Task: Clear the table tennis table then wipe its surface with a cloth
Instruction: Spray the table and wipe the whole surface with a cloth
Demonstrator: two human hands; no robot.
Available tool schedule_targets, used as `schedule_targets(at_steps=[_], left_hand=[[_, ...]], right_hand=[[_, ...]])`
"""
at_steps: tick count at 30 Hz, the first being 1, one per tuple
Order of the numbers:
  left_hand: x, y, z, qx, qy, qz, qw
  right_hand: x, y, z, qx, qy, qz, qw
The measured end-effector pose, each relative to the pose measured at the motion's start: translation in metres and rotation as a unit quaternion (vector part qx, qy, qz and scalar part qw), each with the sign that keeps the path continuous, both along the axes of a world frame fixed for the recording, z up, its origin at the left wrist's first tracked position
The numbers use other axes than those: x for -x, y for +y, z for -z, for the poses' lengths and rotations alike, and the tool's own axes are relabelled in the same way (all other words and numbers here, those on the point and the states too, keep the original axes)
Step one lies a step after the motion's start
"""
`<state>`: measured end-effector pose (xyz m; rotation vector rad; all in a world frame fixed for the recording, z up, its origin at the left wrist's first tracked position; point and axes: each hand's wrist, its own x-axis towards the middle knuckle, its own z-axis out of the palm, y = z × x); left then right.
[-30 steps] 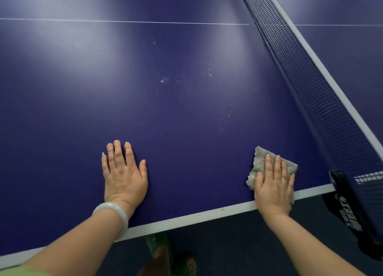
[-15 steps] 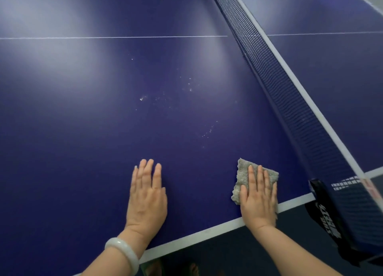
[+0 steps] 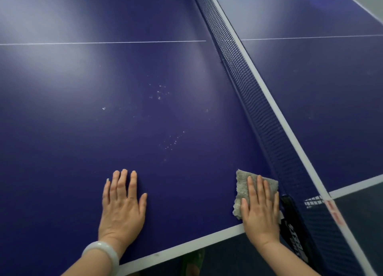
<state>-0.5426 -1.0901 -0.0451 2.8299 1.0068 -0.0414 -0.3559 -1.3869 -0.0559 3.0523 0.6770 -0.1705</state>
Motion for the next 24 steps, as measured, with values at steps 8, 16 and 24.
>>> schedule_targets(at_steps=[8, 16, 24], left_hand=[[-0.001, -0.002, -0.002, -0.002, -0.012, -0.014, 1.000], [-0.001, -0.002, -0.001, -0.003, 0.004, -0.024, 1.000], [-0.003, -0.002, -0.004, -0.004, 0.004, -0.024, 1.000]], right_hand=[[-0.057, 0.033, -0.006, -0.004, 0.018, 0.032, 0.999], [-0.028, 0.070, -0.020, -0.025, 0.081, -0.212, 0.974], [-0.080, 0.021, -0.009, -0.009, 0.026, -0.113, 0.993]])
